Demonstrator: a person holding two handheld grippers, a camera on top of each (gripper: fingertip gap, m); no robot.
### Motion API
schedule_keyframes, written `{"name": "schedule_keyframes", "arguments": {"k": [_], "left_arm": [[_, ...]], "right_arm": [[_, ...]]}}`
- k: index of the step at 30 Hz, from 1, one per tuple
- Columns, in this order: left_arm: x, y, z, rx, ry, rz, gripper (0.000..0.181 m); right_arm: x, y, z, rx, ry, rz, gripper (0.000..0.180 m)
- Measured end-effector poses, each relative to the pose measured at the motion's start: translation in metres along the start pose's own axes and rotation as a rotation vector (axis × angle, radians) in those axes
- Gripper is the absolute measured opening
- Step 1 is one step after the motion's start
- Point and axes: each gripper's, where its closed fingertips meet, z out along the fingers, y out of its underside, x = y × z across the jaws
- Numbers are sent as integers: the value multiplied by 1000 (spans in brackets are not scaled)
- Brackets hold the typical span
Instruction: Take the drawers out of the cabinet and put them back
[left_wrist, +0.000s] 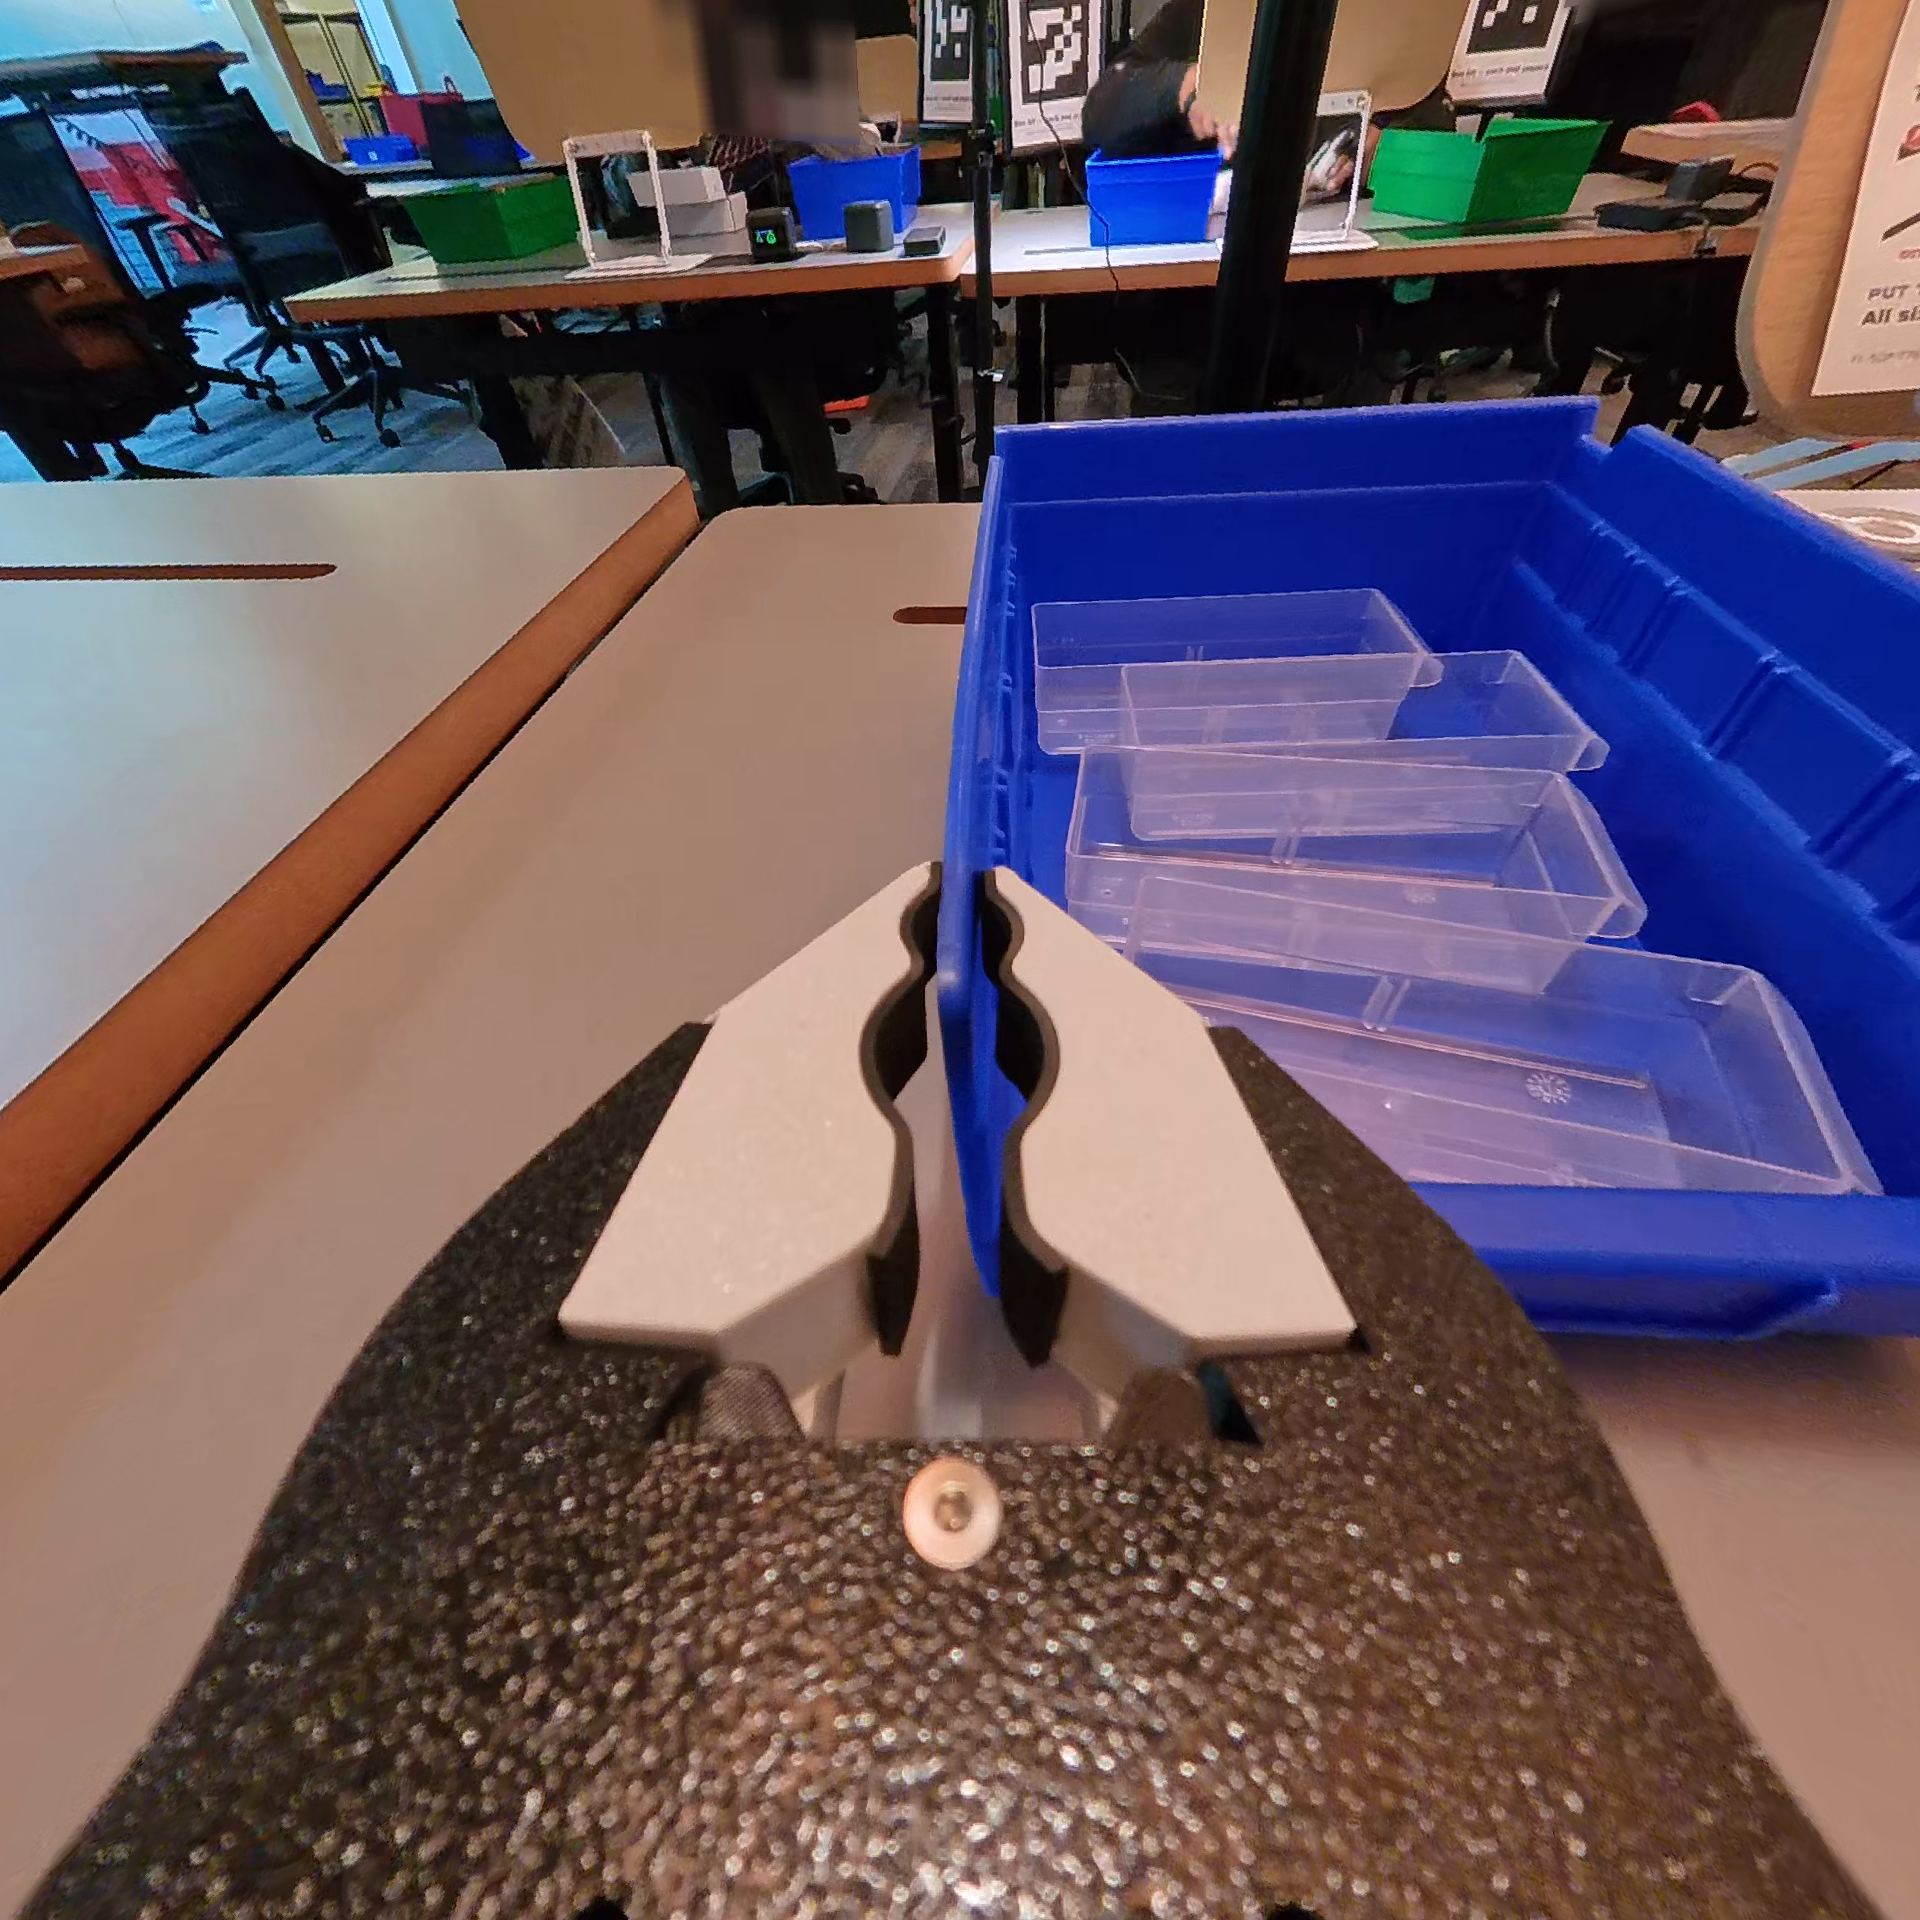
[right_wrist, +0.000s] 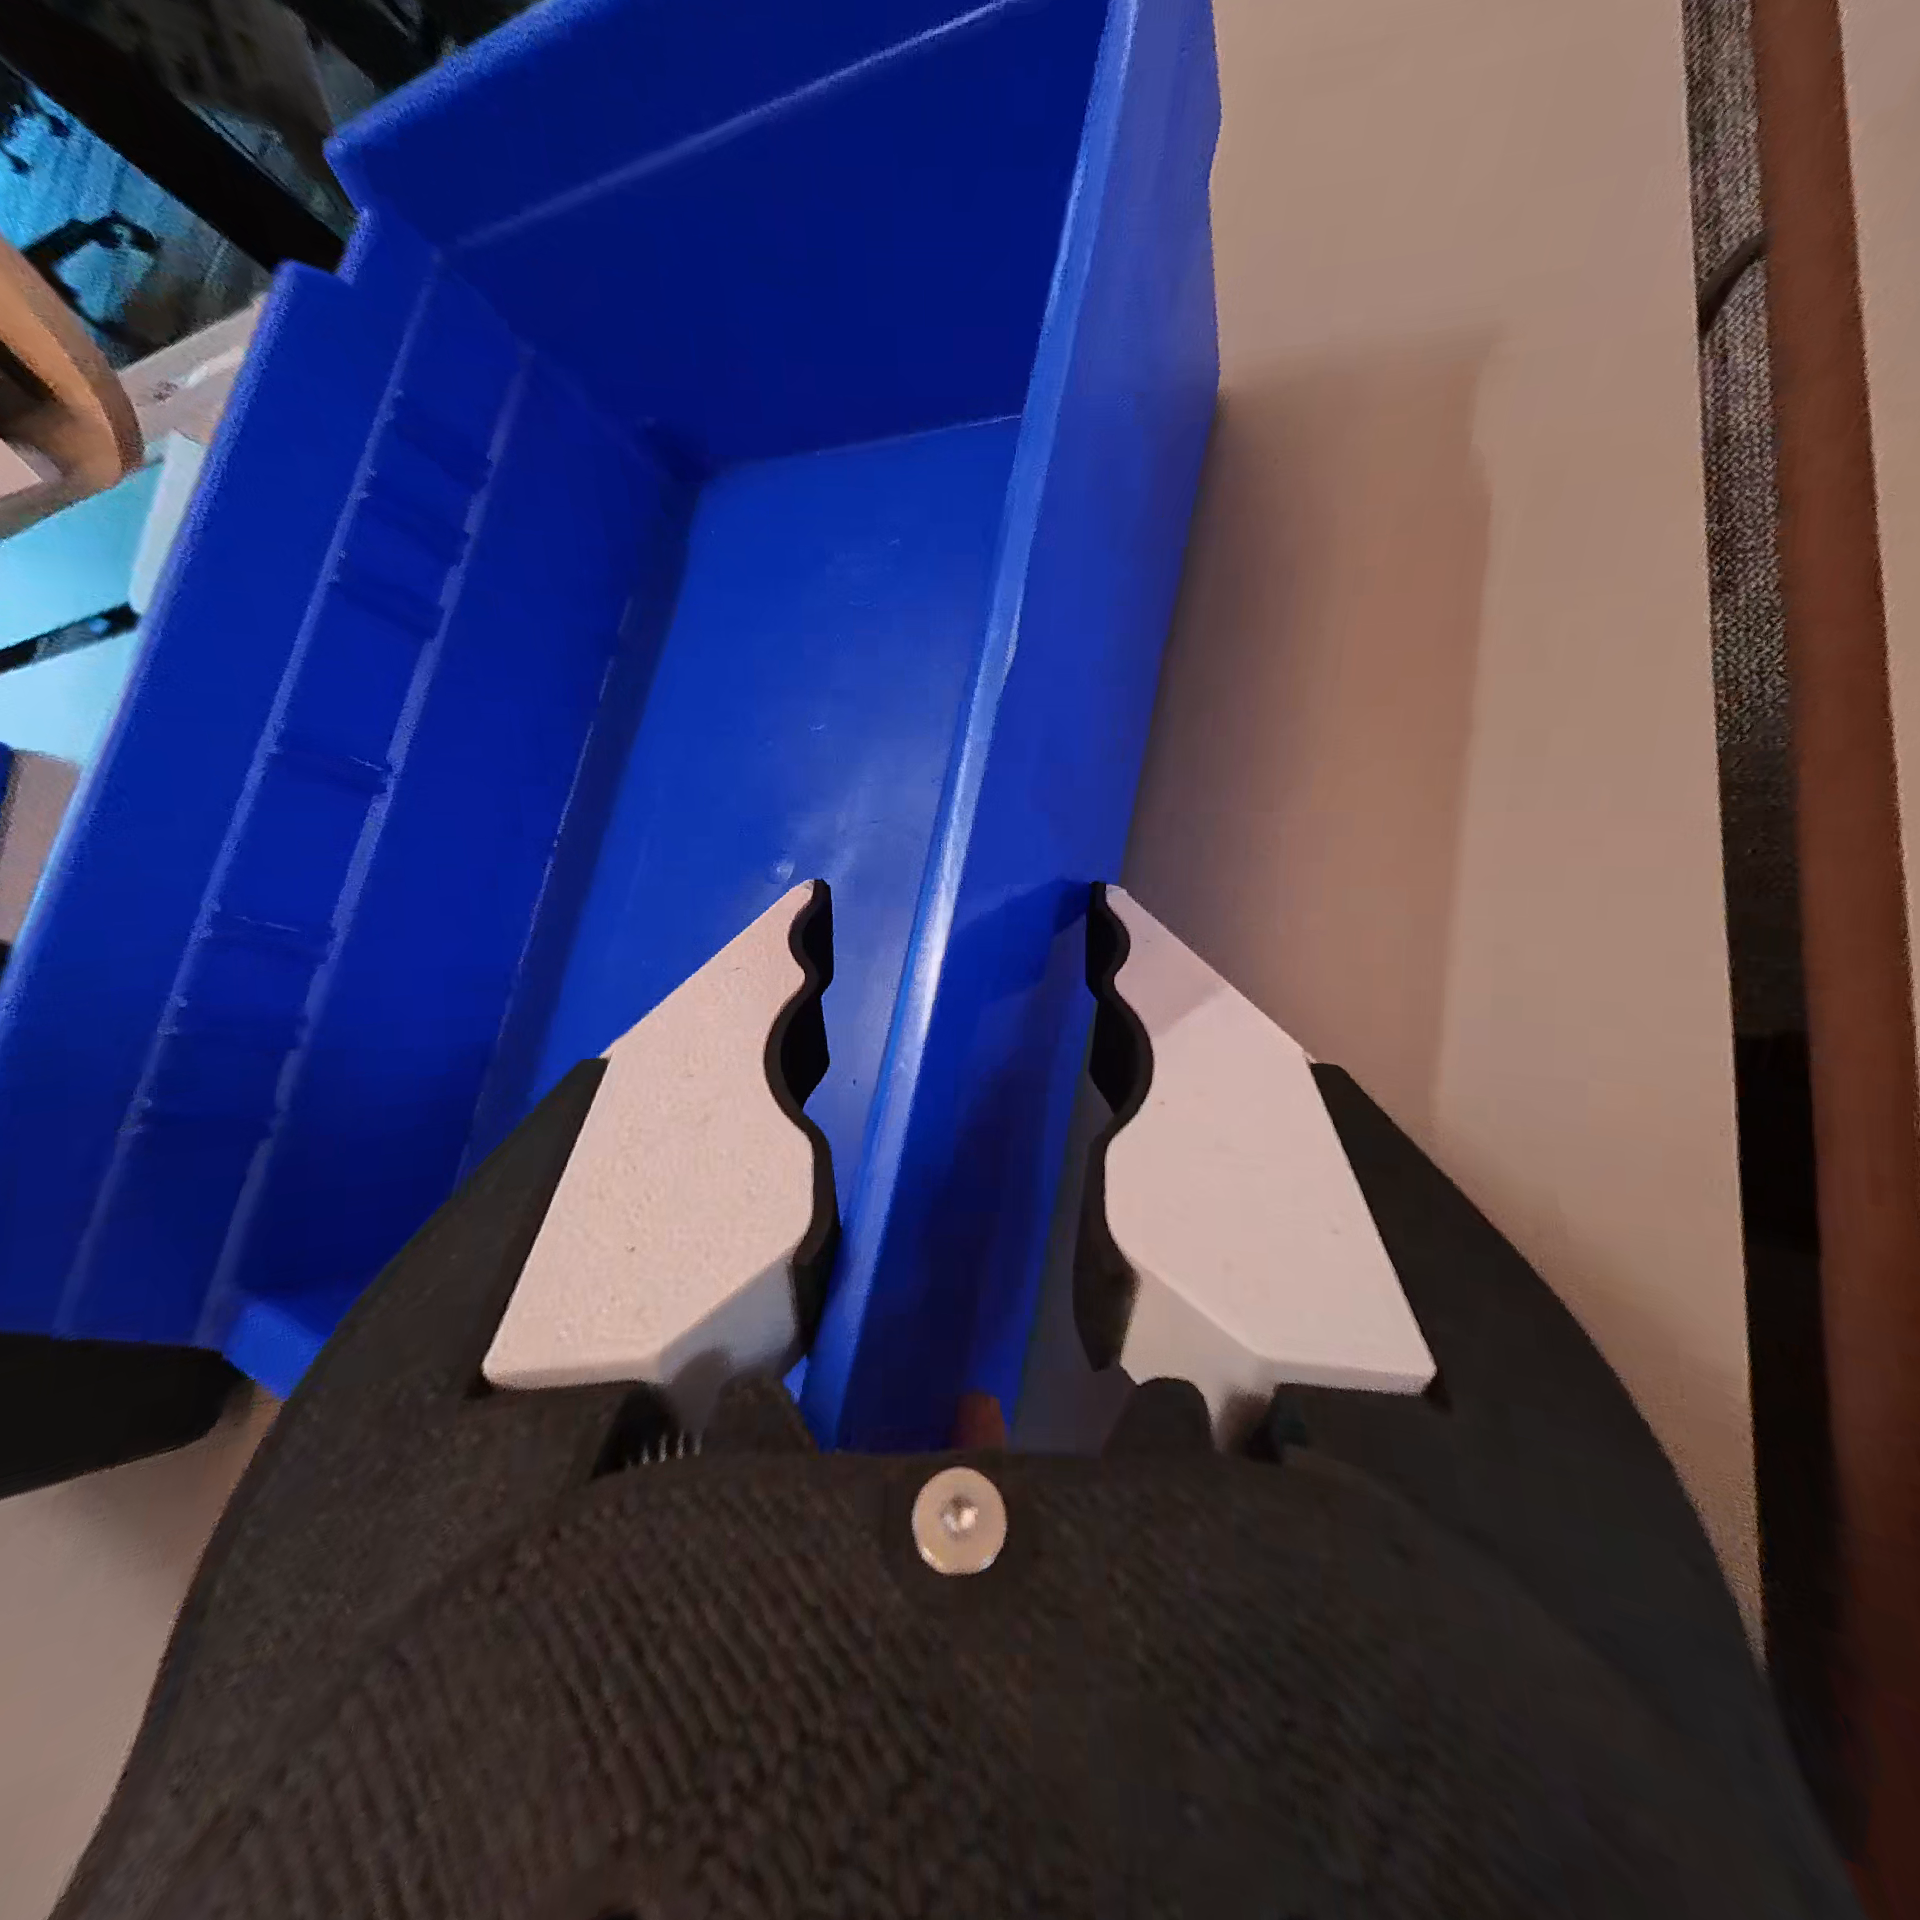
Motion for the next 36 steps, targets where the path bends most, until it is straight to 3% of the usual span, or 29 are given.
{"name": "schedule_keyframes", "arguments": {"k": [8, 11, 12, 15, 20, 21, 23, 25, 29, 33, 36], "left_arm": [[3, -5, 19, 7, -31, 48, 5], [2, -7, 26, 4, -33, 70, 7], [2, -7, 28, 4, -34, 84, 7], [3, -8, 28, 3, -39, 115, 8], [5, -38, 8, 96, -66, 187, 19], [10, -46, 3, 101, -55, 209, 19], [26, -57, -4, 80, 3, 248, 19], [52, -56, -6, -18, 125, 284, 25], [101, -36, -8, -258, 367, 274, 31], [118, -29, -8, -362, 413, 283, 31], [125, -20, -8, -415, 420, 296, 31]], "right_arm": [[1, -4, 2, 85, -30, -98, 52], [0, -27, -17, 226, 0, -184, 94], [3, -34, -26, 260, 38, -222, 97], [9, -51, -61, 341, 232, -405, 110], [-11, -69, -157, 584, 748, -809, 140], [-24, -66, -175, 648, 821, -870, 140], [-42, -48, -195, 659, 899, -949, 110], [-58, -22, -193, 614, 848, -927, 97], [-116, 25, -189, 711, 684, -852, 101], [-185, 80, -174, 723, 482, -869, 117], [-228, 113, -160, 668, 332, -907, 114]]}}
